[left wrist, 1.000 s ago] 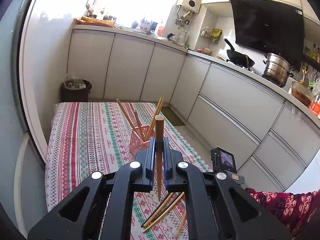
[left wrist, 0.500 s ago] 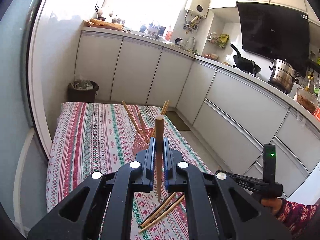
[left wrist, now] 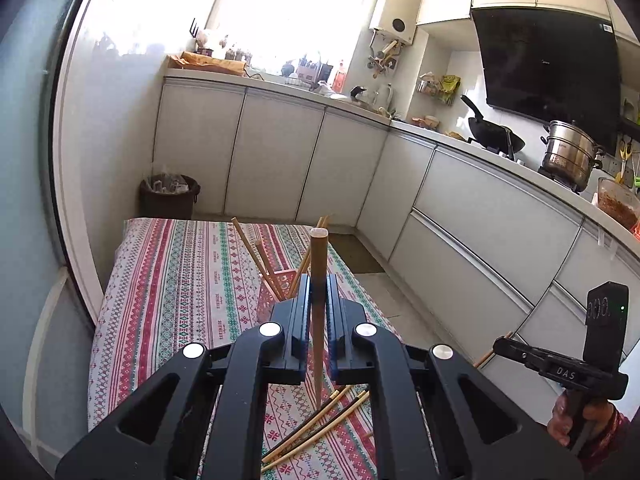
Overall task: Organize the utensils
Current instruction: 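Carry both held sticks upright above the pink basket, then open the right tool to drop its stick into the basket while the left holds its stick, then open the left tool to drop its stick into the basket, then lower the left tool onto the chopstick pile and grasp a stick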
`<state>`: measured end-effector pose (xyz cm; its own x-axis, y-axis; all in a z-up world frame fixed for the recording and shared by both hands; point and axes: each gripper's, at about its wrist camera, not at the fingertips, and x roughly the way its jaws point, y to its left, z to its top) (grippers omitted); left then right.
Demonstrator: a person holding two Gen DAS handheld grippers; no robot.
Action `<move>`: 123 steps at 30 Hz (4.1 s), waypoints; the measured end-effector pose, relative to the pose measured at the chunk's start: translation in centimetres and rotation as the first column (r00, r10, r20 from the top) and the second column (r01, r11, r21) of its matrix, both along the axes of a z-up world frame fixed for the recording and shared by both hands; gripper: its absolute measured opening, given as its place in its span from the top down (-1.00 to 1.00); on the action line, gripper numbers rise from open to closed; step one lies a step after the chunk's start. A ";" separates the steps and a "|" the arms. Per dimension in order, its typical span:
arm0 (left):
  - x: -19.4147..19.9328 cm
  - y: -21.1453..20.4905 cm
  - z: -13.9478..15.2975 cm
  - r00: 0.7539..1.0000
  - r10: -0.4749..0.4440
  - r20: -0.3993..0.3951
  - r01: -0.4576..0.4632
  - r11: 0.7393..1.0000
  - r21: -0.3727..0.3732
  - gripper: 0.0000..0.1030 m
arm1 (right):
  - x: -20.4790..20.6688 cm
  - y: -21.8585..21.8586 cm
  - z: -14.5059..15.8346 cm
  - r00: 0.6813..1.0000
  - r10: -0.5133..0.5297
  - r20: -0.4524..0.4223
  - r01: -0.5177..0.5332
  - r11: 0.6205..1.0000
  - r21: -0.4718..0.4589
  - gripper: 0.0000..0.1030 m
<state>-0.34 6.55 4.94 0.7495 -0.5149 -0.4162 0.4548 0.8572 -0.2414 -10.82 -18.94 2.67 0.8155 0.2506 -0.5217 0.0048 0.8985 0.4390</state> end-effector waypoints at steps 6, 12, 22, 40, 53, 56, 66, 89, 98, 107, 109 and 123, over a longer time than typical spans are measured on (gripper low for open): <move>0.6 -1.4 1.1 1.000 0.019 0.020 -0.019 0.999 0.026 0.88 | 0.8 -1.5 2.8 0.998 -0.008 0.059 0.008 1.000 -0.001 0.89; 1.3 -2.7 2.8 0.998 0.025 0.062 -0.028 0.998 0.049 0.88 | 2.6 -2.9 5.1 0.996 -0.018 0.086 0.017 1.000 0.017 0.89; 2.0 -2.6 3.9 0.993 0.042 0.107 -0.045 0.999 0.027 0.88 | 10.1 -2.6 10.0 0.977 -0.022 0.211 0.025 1.000 -0.014 0.89; 6.0 -1.1 4.2 0.990 0.096 0.108 -0.098 0.995 0.015 0.88 | 25.8 3.8 5.2 0.981 0.038 0.189 -0.012 0.991 -0.134 0.62; 11.5 -6.8 5.8 0.976 0.109 0.189 -0.112 0.994 0.005 0.88 | 21.1 1.3 7.7 0.968 -0.006 0.251 0.035 0.993 -0.112 0.06; 13.1 -8.2 4.5 0.974 0.125 0.190 -0.133 0.991 0.028 0.86 | 20.6 1.0 7.5 0.967 -0.009 0.253 0.044 0.990 -0.133 0.04; 14.2 -6.0 1.0 0.972 0.183 0.144 -0.175 0.982 -0.070 -0.02 | 19.4 -0.1 5.3 0.976 -0.038 0.216 0.062 0.992 -0.106 -0.08; 5.9 -9.6 -4.0 0.994 -0.078 -0.083 0.102 0.934 0.342 -0.86 | 8.2 -3.9 -2.3 0.954 -0.296 0.052 0.301 0.943 -0.145 -0.86; 7.2 -15.9 -13.9 0.929 -0.146 -0.339 0.333 0.728 0.599 -0.66 | 6.2 -8.9 -7.9 0.890 -0.436 -0.138 0.412 0.895 -0.170 -0.86; 8.0 -21.7 -19.6 0.823 -0.248 -0.512 0.559 0.517 0.648 0.42 | 5.8 -10.4 -8.2 0.884 -0.441 -0.157 0.418 0.894 -0.161 -0.86; 8.0 -22.9 -20.4 0.792 -0.277 -0.544 0.605 0.474 0.640 0.49 | 5.7 -10.6 -8.3 0.884 -0.436 -0.167 0.416 0.898 -0.145 -0.86; 9.7 -25.6 -24.2 0.669 -0.296 -0.682 0.741 0.338 0.580 0.57 | 6.1 -11.5 -8.7 0.889 -0.404 -0.215 0.398 0.915 -0.072 -0.86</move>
